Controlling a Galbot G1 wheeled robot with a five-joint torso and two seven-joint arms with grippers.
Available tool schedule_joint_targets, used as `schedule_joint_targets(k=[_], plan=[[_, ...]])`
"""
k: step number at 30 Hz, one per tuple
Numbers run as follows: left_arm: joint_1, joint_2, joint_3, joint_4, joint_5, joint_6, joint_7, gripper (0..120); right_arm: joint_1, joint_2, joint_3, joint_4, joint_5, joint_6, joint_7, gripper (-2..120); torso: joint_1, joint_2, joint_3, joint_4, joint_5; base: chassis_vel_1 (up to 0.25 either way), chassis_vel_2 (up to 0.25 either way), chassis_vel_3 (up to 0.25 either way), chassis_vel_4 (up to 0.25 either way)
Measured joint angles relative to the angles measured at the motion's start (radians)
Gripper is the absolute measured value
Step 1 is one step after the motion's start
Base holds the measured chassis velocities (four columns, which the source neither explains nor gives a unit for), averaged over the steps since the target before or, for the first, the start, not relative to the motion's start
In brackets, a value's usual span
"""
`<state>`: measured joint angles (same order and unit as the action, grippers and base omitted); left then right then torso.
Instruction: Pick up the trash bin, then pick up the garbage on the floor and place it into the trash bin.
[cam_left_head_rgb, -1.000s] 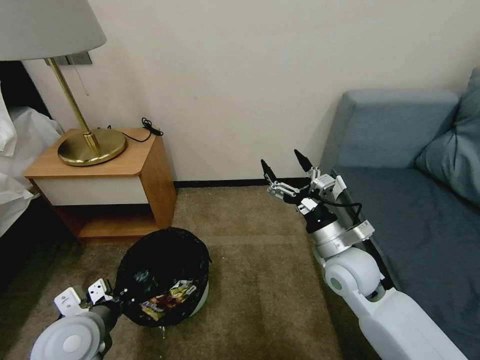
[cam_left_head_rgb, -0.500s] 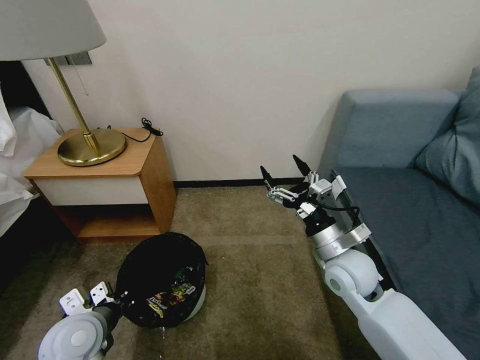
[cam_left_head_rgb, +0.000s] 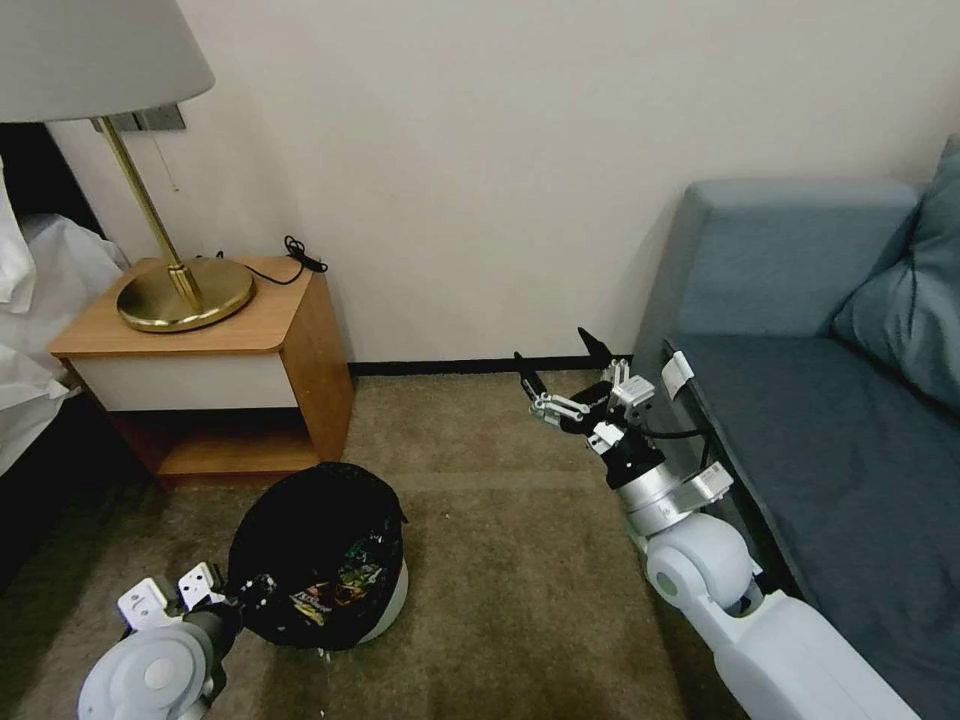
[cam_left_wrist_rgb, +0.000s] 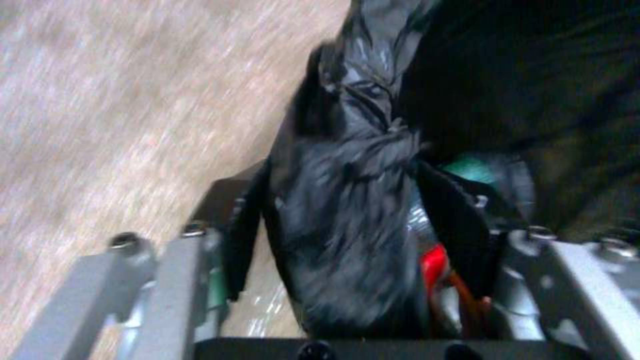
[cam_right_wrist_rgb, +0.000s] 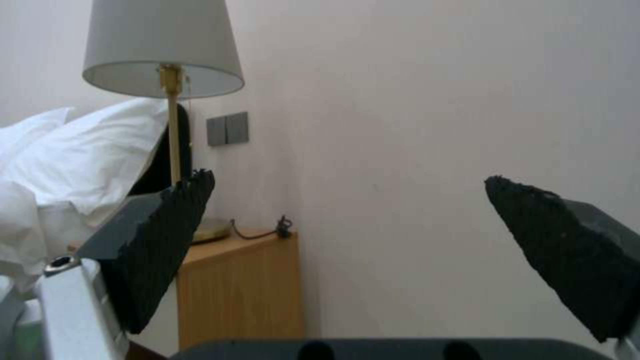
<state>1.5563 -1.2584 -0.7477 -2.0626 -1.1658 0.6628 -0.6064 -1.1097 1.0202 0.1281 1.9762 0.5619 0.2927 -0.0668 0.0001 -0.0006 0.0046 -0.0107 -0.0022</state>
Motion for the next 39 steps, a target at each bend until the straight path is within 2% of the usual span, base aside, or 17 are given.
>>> schedule_joint_targets(k=[4, 8, 12, 14, 15, 16, 17, 18, 19, 20, 22, 23, 25, 26, 27, 31, 39], plan=[[0.002, 0.004, -0.001, -0.024, 0.051, -0.019, 0.06, 79, -0.006, 0.0, -0.003, 0.0, -0.006, 0.001, -0.003, 100, 0.0, 0.0, 0.0, 0.0, 0.001, 0.0, 0.0, 0.0, 0.0], [0.013, 0.01, -0.006, -0.057, 0.15, -0.045, 0.119, 96, -0.013, 0.005, -0.014, 0.0, -0.015, 0.002, -0.004, 100, 0.0, 0.0, 0.0, 0.0003, 0.0009, 0.0, 0.0, 0.0, 0.0], [0.028, 0.012, -0.009, -0.098, 0.181, -0.055, 0.135, 100, -0.018, 0.01, -0.017, 0.0, -0.019, 0.002, -0.004, 100, 0.0, 0.0, 0.0, 0.0004, 0.0008, 0.0, 0.0, 0.0, 0.0], [0.058, 0.017, -0.016, -0.178, 0.272, -0.085, 0.196, 100, -0.025, 0.011, -0.017, 0.003, -0.021, 0.002, -0.004, 100, 0.0, 0.0, 0.0, 0.0003, 0.0011, 0.0, 0.0, 0.0, 0.0], [0.058, 0.017, -0.016, -0.178, 0.272, -0.085, 0.196, 100, -0.025, 0.011, -0.017, 0.003, -0.021, 0.002, -0.004, 100, 0.0, 0.0, 0.0, 0.0003, 0.0011, 0.0, 0.0, 0.0, 0.0], [0.067, 0.019, -0.018, -0.201, 0.314, -0.114, 0.229, 100, -0.026, 0.011, -0.014, 0.006, -0.021, 0.002, -0.003, 100, 0.0, 0.0, 0.0, 0.0004, 0.0011, 0.0, 0.0, 0.0, 0.0], [0.088, 0.025, -0.024, -0.246, 0.425, -0.222, 0.331, 100, -0.026, 0.012, -0.002, 0.018, -0.027, -0.004, 0.033, 100, 0.0, 0.0, 0.0, 0.0004, 0.0012, 0.0, 0.0, 0.0, 0.0], [0.088, 0.025, -0.024, -0.246, 0.425, -0.222, 0.331, 100, -0.026, 0.012, -0.002, 0.018, -0.027, -0.004, 0.033, 100, 0.0, 0.0, 0.0, 0.0004, 0.0012, 0.0, 0.0, 0.0, 0.0], [0.099, 0.026, -0.028, -0.264, 0.534, -0.324, 0.426, 100, -0.027, 0.012, 0.009, 0.029, -0.034, -0.018, 0.078, 100, 0.0, 0.0, 0.0, 0.0006, 0.0014, 0.0, 0.0, 0.0, 0.0], [0.099, 0.026, -0.028, -0.264, 0.534, -0.324, 0.426, 100, -0.027, 0.012, 0.009, 0.029, -0.034, -0.018, 0.078, 100, 0.0, 0.0, 0.0, 0.0006, 0.0014, 0.0, 0.0, 0.0, 0.0], [0.107, 0.023, -0.028, -0.264, 0.712, -0.497, 0.537, 100, -0.034, 0.019, 0.055, 0.044, -0.064, -0.053, 0.153, 100, 0.0, 0.0, 0.0, 0.0004, 0.0012, 0.0, 0.0, 0.0, 0.0], [0.107, 0.023, -0.028, -0.264, 0.712, -0.497, 0.537, 100, -0.034, 0.019, 0.055, 0.044, -0.064, -0.053, 0.153, 100, 0.0, 0.0, 0.0, 0.0004, 0.0012, 0.0, 0.0, 0.0, 0.0], [0.102, -0.001, -0.018, -0.23, 0.858, -0.687, 0.567, 100, -0.069, 0.031, 0.131, 0.047, -0.115, -0.089, 0.2, 100, 0.0, 0.0, 0.0, 0.0004, 0.0012, 0.0, 0.0, 0.0, 0.0], [0.102, -0.001, -0.018, -0.23, 0.858, -0.687, 0.567, 100, -0.069, 0.031, 0.131, 0.047, -0.115, -0.089, 0.2, 100, 0.0, 0.0, 0.0, 0.0004, 0.0012, 0.0, 0.0, 0.0, 0.0], [0.095, -0.011, -0.015, -0.214, 0.891, -0.735, 0.564, 100, -0.091, 0.04, 0.158, 0.045, -0.131, -0.091, 0.208, 100, 0.0, 0.0, 0.0, 0.0003, 0.0012, 0.0, 0.0, 0.0, 0.0], [0.061, -0.023, -0.008, -0.178, 0.93, -0.804, 0.544, 100, -0.151, 0.081, 0.221, 0.014, -0.19, -0.077, 0.206, 100, 0.0, 0.0, 0.0, 0.0002, 0.0012, 0.0, 0.0, 0.0, 0.0], [0.022, -0.005, 0.003, -0.133, 0.957, -0.839, 0.573, 100, -0.188, 0.103, 0.288, -0.022, -0.262, -0.087, 0.197, 100, 0.0, 0.0, 0.0, 0.0002, 0.0012, 0.0, 0.0, 0.0, 0.0]])
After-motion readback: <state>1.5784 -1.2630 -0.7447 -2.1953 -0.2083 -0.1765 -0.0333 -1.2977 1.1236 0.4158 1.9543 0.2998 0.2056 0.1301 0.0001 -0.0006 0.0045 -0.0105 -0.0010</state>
